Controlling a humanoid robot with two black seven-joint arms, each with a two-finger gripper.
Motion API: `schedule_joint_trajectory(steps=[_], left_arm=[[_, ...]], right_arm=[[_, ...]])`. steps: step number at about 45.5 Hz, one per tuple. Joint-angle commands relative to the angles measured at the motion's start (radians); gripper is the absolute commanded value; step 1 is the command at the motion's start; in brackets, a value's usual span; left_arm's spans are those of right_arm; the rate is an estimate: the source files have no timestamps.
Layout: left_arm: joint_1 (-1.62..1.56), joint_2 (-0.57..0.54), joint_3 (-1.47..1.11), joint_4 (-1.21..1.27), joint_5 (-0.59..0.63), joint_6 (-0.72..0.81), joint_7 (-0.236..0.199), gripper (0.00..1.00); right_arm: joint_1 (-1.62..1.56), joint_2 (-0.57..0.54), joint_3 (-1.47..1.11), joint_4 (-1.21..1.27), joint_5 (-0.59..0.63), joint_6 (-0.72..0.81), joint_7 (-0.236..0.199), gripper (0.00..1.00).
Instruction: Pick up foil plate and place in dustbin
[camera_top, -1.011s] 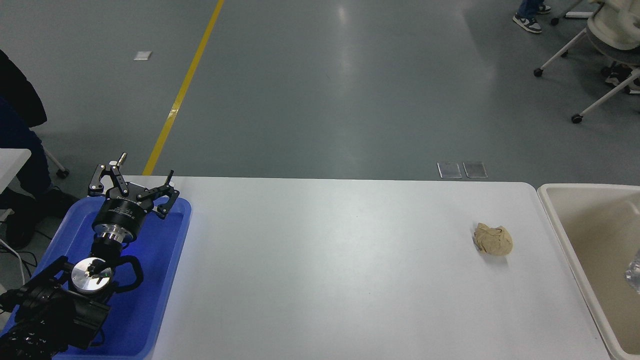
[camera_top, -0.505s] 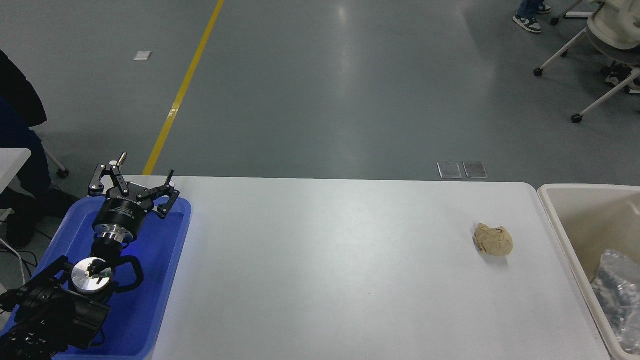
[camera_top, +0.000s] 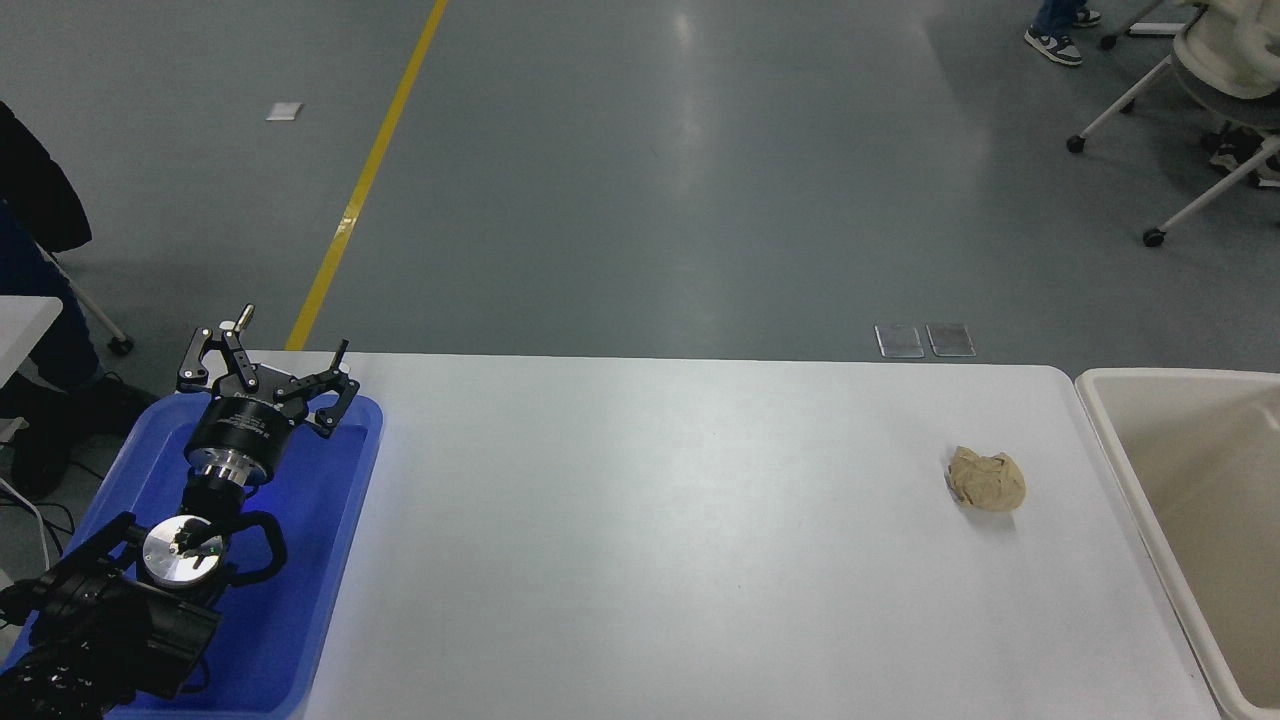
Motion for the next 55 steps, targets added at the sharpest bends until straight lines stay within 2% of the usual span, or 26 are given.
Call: schedule_joint_trajectory(steps=[1,8,16,23,29,37,42,50,55], left_arm=[[0.0,0.0,0.001,-0.001,0.0,0.0,0.0,1.0],[0.0,0.0,0.0,-0.001,0.0,0.0,0.0,1.0],[0.0,0.0,0.0,-0.001,0.0,0.0,0.0,1.0],[0.0,0.0,0.0,-0.001,0.002,0.0,0.0,1.0],[0.0,0.0,0.0,-0.001,0.0,0.0,0.0,1.0],[0.0,0.0,0.0,-0.001,0.0,0.0,0.0,1.0],[0.0,0.0,0.0,-0.001,0.0,0.0,0.0,1.0],[0.0,0.0,0.0,-0.001,0.0,0.0,0.0,1.0],[0.0,0.0,0.0,0.001,0.0,0.0,0.0,1.0]], right_arm=[[0.114,-0.062,-0.031,0.253,-0.069,0.0,0.0,1.0],[0.274,-0.136,-0.129,0.484,-0.117,0.02,-0.001,1.0],[0.489,-0.143,-0.326,0.649,-0.112,0.111,-0.001,1.0],[0.676,-0.128,-0.448,0.744,-0.109,0.313,-0.001,1.0],[0.786,-0.103,-0.467,0.759,-0.109,0.565,-0.001,1.0],[0.929,-0.042,-0.498,0.759,-0.11,0.868,-0.001,1.0],[1.021,0.034,-0.54,0.759,-0.109,1.028,-0.001,1.0],[1.202,0.182,-0.654,0.778,-0.107,1.028,-0.001,1.0],[1.299,0.234,-0.685,0.808,-0.107,1.028,-0.001,1.0]])
